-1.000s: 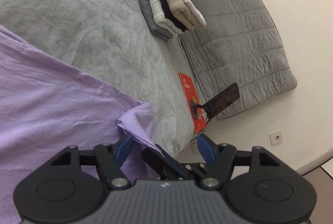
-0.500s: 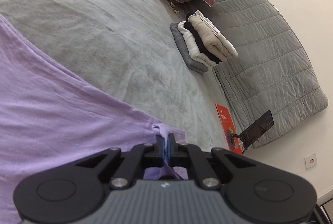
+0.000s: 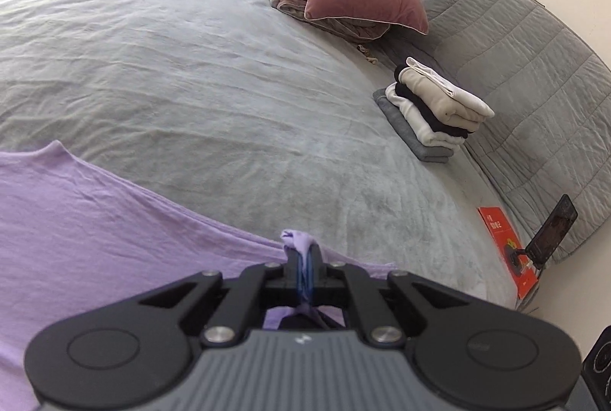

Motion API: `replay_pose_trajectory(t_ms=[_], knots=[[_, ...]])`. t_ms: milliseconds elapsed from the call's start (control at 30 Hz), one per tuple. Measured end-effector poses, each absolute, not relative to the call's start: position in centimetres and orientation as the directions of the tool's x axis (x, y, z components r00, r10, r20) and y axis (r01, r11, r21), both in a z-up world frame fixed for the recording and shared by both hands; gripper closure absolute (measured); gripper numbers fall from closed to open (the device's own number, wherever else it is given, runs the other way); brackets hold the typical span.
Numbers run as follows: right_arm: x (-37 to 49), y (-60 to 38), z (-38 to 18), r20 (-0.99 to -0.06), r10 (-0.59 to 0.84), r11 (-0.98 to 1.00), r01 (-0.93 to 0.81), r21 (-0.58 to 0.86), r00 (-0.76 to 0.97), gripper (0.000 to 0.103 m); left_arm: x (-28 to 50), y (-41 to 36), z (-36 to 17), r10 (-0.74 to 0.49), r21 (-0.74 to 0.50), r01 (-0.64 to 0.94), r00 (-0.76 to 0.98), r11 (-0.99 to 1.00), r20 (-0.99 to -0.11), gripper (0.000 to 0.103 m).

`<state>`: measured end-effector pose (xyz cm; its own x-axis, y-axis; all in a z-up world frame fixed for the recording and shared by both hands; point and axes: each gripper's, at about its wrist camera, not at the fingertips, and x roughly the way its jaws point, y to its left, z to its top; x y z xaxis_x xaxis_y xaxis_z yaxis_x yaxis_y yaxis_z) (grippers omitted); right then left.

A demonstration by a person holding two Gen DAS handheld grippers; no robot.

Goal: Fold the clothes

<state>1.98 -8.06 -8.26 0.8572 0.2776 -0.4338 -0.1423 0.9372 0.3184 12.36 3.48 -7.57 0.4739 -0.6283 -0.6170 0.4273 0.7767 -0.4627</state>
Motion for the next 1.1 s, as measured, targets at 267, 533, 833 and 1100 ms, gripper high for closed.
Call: replay_pose_trajectory(t_ms=[267,533,833,1100], knots=[[5.0,-3.9,-7.6,-0.417,0.381,0.898,-0.222,0.381,0.826,0.099,14.7,8.7,-6.0,-0.535,-0.361,0.403,0.519,0.841,-0.666,0.101],[7.5,1.7,-7.6,-0.406,0.477,0.854,-0.301,0.425,0.780,0.099,17.3,15.5,-5.7,-0.474,-0.331,0.346,0.527,0.878,-0.705,0.101],[10.1,8.0,-7.7,-0.414,0.556,0.807,-0.351,0.474,0.720,0.099,19.3,22.2,-5.3,-0.422,-0.296,0.306,0.543,0.905,-0.726,0.101],[12.1,13.1,-7.3,-0.408,0.613,0.767,-0.385,0.514,0.677,0.099,20.9,27.4,-5.3,-0.371,-0.267,0.262,0.554,0.928,-0.745,0.101]])
